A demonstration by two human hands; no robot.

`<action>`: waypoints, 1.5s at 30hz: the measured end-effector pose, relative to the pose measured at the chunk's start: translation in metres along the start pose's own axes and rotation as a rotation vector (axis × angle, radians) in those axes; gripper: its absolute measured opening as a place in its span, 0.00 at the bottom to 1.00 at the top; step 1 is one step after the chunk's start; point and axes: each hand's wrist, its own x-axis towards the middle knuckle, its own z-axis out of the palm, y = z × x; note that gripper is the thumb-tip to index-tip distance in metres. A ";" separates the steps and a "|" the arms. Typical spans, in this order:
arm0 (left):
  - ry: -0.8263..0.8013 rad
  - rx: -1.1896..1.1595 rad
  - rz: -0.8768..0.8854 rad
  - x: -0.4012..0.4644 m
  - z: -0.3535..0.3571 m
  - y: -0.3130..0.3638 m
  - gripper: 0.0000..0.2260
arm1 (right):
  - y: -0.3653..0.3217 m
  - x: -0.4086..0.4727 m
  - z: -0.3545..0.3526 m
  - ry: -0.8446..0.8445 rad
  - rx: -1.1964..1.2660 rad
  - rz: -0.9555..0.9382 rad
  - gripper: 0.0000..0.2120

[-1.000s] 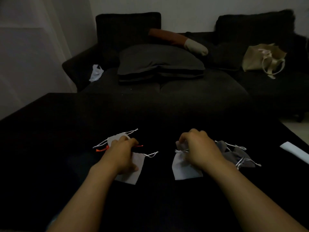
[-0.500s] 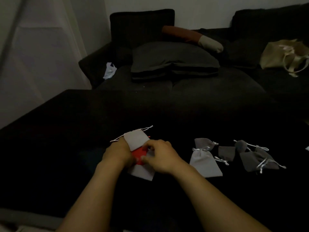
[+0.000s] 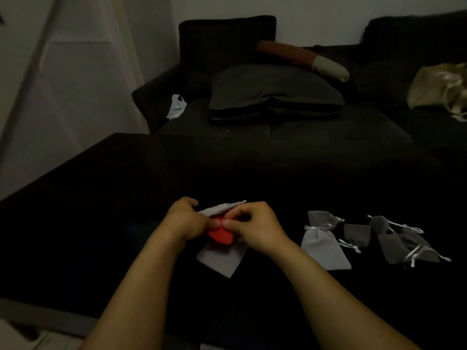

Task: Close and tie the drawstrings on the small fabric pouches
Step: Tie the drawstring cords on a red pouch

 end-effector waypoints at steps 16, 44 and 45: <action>-0.141 0.011 -0.031 0.000 0.029 0.005 0.16 | 0.000 -0.016 -0.059 -0.160 0.151 0.250 0.33; -0.163 -0.902 0.473 -0.077 0.157 0.122 0.16 | -0.020 -0.058 -0.187 0.448 0.991 -0.072 0.08; -0.155 -0.918 0.458 -0.076 0.156 0.123 0.15 | -0.020 -0.058 -0.188 0.440 1.013 -0.077 0.09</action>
